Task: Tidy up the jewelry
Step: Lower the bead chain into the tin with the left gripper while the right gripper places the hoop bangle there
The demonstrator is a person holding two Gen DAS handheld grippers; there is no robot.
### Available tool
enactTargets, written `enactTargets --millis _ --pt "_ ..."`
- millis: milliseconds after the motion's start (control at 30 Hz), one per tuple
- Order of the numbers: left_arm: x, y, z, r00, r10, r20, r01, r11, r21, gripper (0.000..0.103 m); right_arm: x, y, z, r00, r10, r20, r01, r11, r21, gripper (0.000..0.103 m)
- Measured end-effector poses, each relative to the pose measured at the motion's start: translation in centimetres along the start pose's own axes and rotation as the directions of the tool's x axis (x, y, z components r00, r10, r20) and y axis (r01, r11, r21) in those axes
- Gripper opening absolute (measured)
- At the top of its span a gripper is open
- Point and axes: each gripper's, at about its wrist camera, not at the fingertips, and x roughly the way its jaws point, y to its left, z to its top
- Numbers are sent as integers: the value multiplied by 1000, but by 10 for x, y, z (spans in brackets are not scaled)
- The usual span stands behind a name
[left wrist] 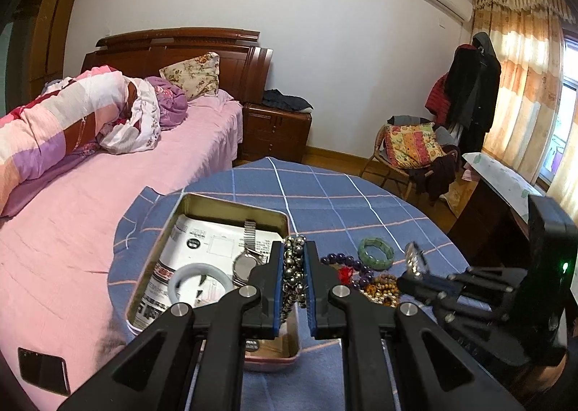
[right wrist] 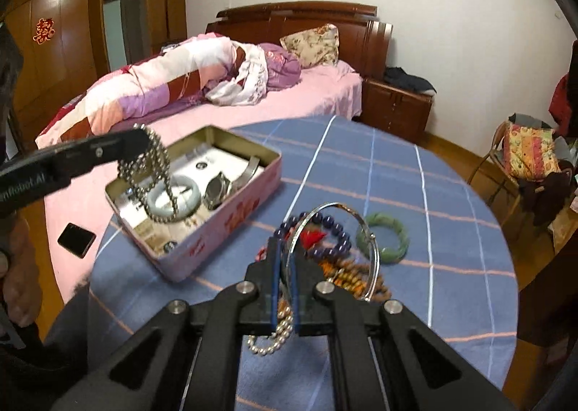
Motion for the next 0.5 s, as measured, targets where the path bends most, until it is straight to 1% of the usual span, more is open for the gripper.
enactTargets --millis 267,500 --pt "-6 25 14 997 67 34 -67 998 -16 9 13 14 25 999 28 29 -27 998 -55 7" --pt "-2 43 12 994 103 21 -102 994 -42 9 25 34 46 995 81 52 -75 992 -99 7"
